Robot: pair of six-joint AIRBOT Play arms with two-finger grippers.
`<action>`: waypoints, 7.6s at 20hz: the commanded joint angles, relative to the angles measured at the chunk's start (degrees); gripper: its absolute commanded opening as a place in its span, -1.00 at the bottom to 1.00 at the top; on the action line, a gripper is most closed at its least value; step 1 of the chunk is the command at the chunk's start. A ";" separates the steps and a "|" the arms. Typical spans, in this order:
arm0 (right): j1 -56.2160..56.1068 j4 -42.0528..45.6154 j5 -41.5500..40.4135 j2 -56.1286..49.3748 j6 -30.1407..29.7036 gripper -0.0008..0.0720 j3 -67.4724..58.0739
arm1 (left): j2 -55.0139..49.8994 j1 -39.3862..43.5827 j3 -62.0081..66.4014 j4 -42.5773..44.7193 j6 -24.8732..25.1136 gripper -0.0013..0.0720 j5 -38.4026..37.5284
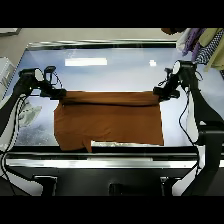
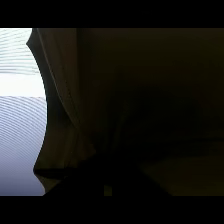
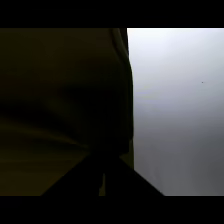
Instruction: Fold the clothes and pants, and hang the long-sleeved shirts on hangers.
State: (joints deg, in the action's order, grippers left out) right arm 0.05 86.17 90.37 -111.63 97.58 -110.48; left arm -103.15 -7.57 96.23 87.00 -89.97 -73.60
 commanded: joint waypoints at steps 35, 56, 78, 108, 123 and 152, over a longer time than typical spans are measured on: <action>21.42 -29.55 -9.86 37.42 -18.99 0.08 56.52 | 39.67 -24.68 -73.22 -36.37 16.11 0.49 6.99; 28.68 -30.71 -18.18 36.81 -26.29 0.34 75.19 | 39.69 -21.27 -73.05 -38.60 16.72 -0.91 8.04; 28.65 -25.53 -9.07 67.82 -15.58 -0.91 75.84 | 61.86 -21.24 -57.66 -21.22 -2.82 -0.92 -12.94; 10.84 -25.86 -29.16 24.52 -13.81 0.26 44.04 | 2.45 -9.64 -9.27 -26.36 5.92 -0.07 0.70; 19.26 -37.64 -19.74 13.81 -29.27 0.70 39.67 | 13.07 -10.62 -3.34 -22.47 5.53 -0.07 -1.14; 11.58 -12.87 4.44 39.80 -5.75 -0.90 21.55 | -7.19 37.75 -5.84 -53.51 -5.68 -0.92 30.91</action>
State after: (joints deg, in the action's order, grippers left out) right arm 11.70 72.58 88.60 -73.82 90.52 -87.35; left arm -107.66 24.75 90.08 40.58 -95.09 -50.54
